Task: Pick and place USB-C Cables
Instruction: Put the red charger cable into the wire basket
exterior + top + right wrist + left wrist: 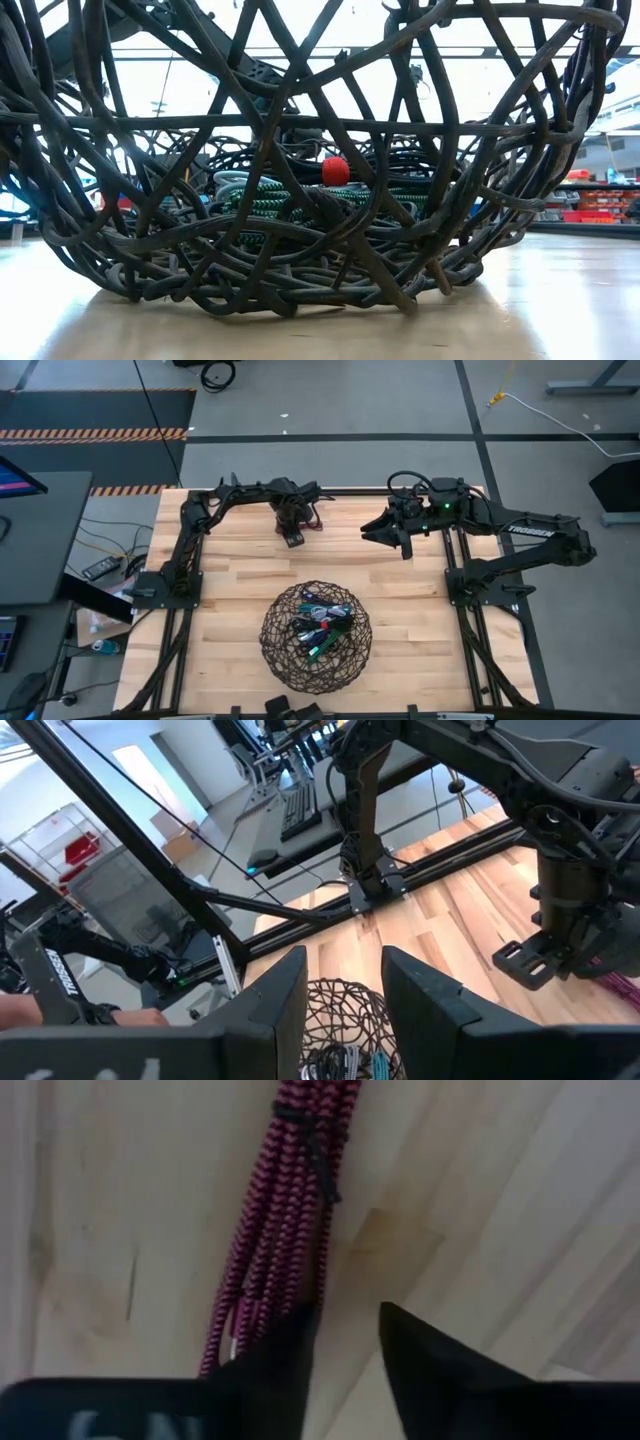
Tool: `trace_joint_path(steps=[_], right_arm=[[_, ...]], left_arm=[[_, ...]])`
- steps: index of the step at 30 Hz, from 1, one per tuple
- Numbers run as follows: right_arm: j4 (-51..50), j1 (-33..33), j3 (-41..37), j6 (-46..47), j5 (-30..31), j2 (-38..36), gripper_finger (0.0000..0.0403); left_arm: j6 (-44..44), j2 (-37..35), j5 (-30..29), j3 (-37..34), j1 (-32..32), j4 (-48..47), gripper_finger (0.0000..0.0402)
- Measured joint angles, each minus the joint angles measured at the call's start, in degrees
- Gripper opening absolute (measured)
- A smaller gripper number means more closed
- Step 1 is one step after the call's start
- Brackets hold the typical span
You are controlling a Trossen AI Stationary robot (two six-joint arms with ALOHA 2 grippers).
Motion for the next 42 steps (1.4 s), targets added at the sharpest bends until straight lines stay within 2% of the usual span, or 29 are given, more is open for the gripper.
trace_joint_path(steps=[8,18,24,37,42], right_arm=[[-0.03,0.00,0.00,0.05,0.00,0.00,0.0136],[-0.04,0.00,0.00,0.37,-0.02,0.01,0.0136],[-0.04,0.00,0.00,0.37,-0.02,-0.01,0.0136],[-0.06,0.00,0.01,0.37,-0.04,-0.01,0.0136],[-0.08,0.00,0.00,0.37,-0.07,0.01,0.0136]], left_arm=[[-0.09,0.00,-0.85,0.42,-0.72,3.04,0.0011],[-2.42,-0.04,-1.24,0.44,-2.99,3.10,0.0005],[-1.47,-0.04,-1.01,0.44,-3.25,3.00,0.0042],[-2.11,-0.09,-1.00,0.53,-4.27,2.71,0.0190],[-4.50,-0.04,-1.07,4.28,-4.23,2.55,0.0220]])
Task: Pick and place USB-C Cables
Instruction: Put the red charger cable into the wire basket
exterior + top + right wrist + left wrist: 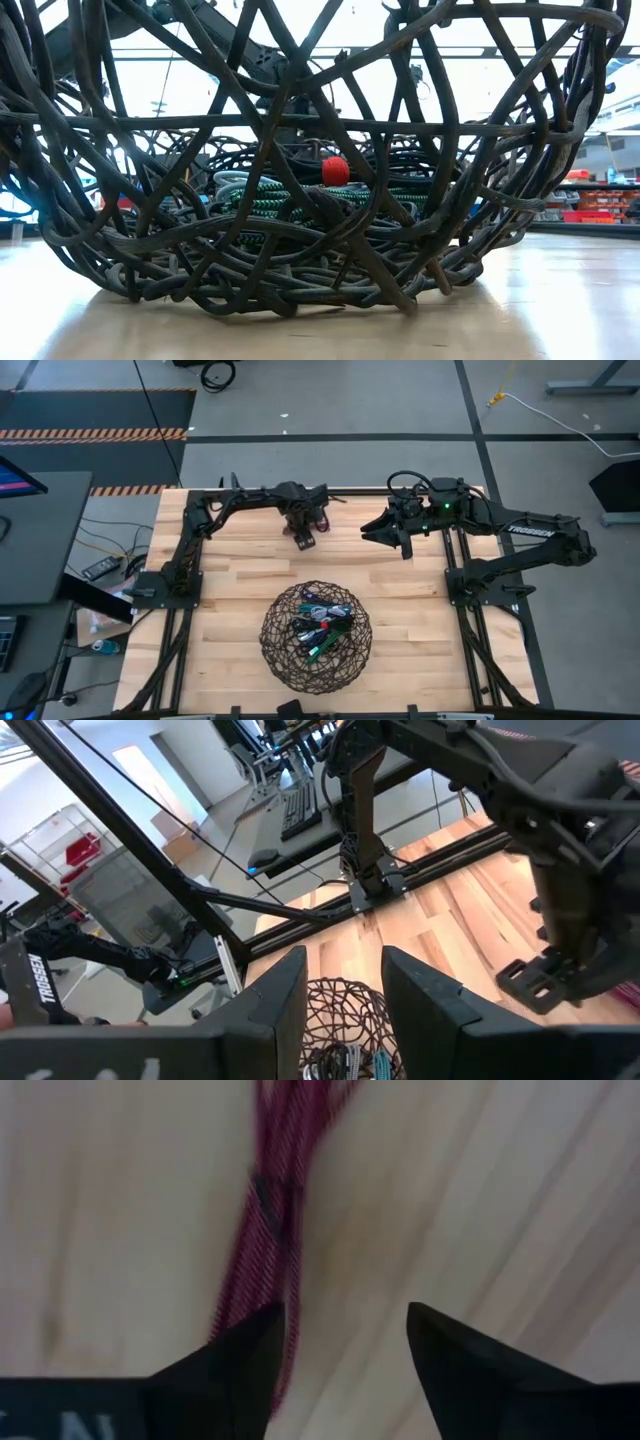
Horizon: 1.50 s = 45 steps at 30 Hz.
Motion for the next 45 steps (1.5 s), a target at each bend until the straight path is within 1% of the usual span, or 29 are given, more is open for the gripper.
trace_joint_path(steps=[4,8,14,19,23,25,29,34,40,45], right_arm=[[0.00,0.00,0.00,0.50,0.00,-0.01,0.0136],[0.00,0.29,0.00,1.62,-0.02,0.00,0.0136],[0.00,0.52,0.00,1.60,-0.12,-0.01,0.0136],[0.00,0.52,0.00,1.65,-0.11,0.00,0.0136],[0.01,0.54,0.01,1.66,-0.10,-0.01,0.0136],[0.02,0.55,0.00,1.68,-0.11,-0.01,0.0136],[0.44,0.98,0.01,1.64,-0.01,0.00,0.0136],[0.83,1.52,0.02,1.66,0.00,0.00,0.0136],[1.35,1.68,0.02,1.55,0.02,0.00,0.0136],[1.35,1.68,0.02,1.20,0.02,0.00,0.0136]], left_arm=[[0.50,-0.03,-0.01,4.18,0.20,0.20,0.0226],[3.95,-0.04,-0.04,5.91,0.17,0.82,0.0226],[5.88,-0.04,-0.17,6.00,0.20,0.79,0.0225],[6.53,-0.04,-0.11,6.00,0.24,0.40,0.0212],[6.69,0.60,0.70,6.00,0.24,-1.28,0.0203],[6.56,1.30,0.70,5.91,0.42,-3.46,0.0202],[6.10,2.26,0.45,5.91,0.61,-4.58,0.0201],[5.82,2.41,0.24,5.93,0.85,-2.94,0.0201],[2.73,2.43,0.50,5.93,1.41,-1.06,0.0201],[3.06,2.43,0.48,5.93,1.44,0.17,0.0201]])
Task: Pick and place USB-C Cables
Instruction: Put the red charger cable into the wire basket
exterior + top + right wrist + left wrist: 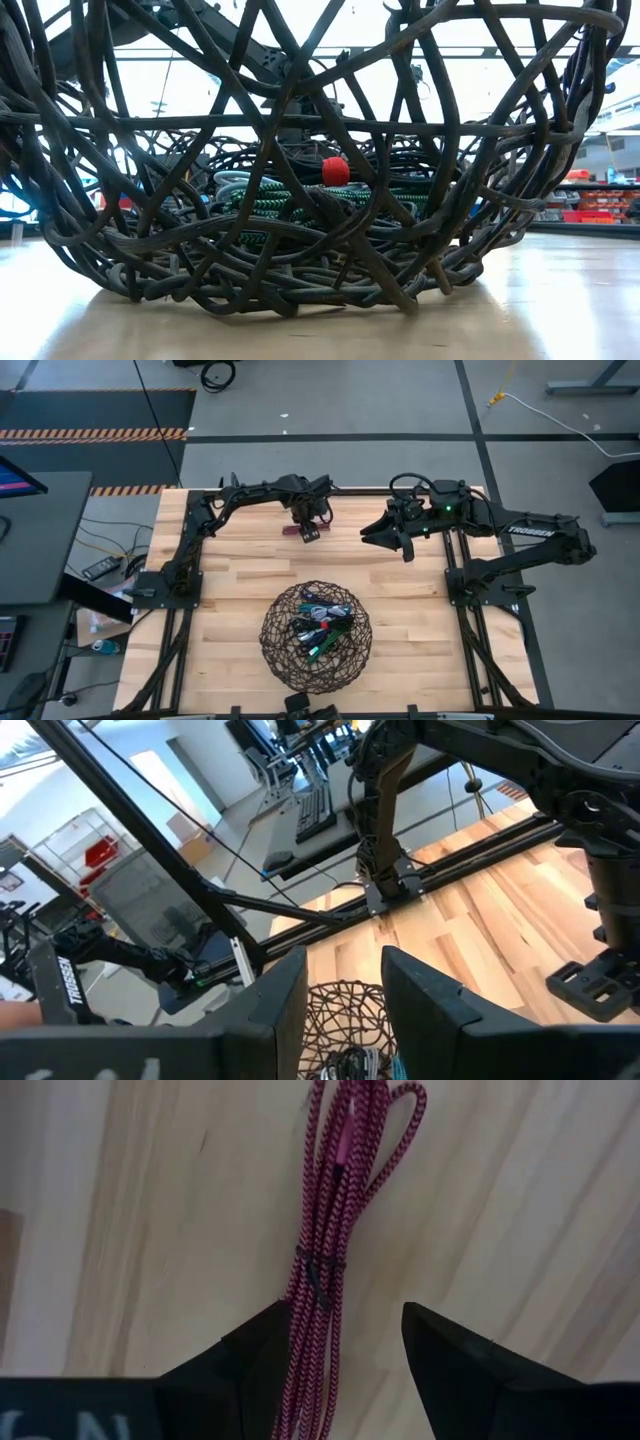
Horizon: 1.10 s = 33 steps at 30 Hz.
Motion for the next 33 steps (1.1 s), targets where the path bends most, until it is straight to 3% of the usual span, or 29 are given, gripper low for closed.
trace_joint_path(steps=[33], right_arm=[[0.39,0.00,0.01,0.51,-0.08,0.00,0.0136]], left_arm=[[2.12,2.86,0.28,0.09,0.63,-1.88,0.0180]])
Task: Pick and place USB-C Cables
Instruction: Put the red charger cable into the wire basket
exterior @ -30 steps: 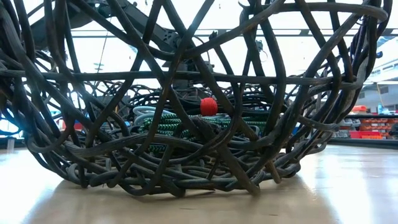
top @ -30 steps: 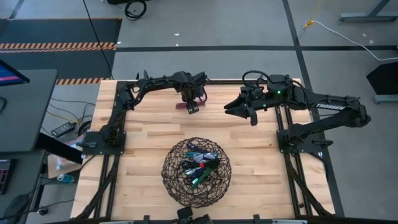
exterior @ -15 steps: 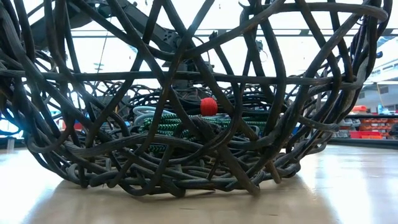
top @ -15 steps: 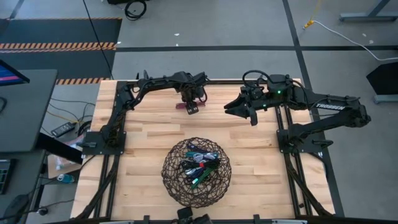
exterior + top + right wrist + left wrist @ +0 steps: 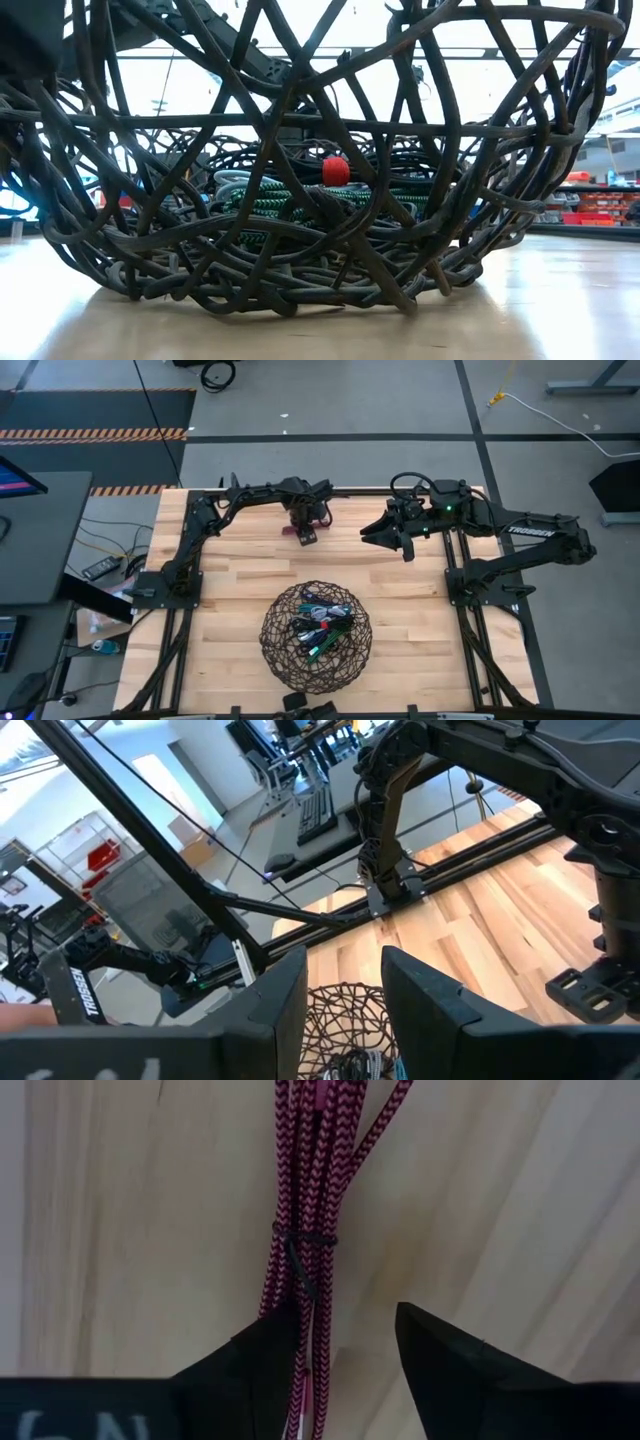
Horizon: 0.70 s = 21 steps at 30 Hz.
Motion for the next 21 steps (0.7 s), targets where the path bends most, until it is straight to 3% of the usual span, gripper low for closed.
trace_joint_path(steps=[6,14,21], right_arm=[[0.00,0.00,0.00,0.00,0.01,0.00,0.0136],[0.00,0.00,0.00,-0.07,0.02,0.00,0.0136],[0.00,0.00,-0.01,-0.02,0.04,0.00,0.0136]], left_arm=[[1.07,0.43,-0.79,0.02,0.07,0.61,0.0146],[0.90,0.49,-5.02,0.02,0.52,1.70,0.0015],[0.87,0.57,-5.83,0.00,0.42,1.89,0.0006]])
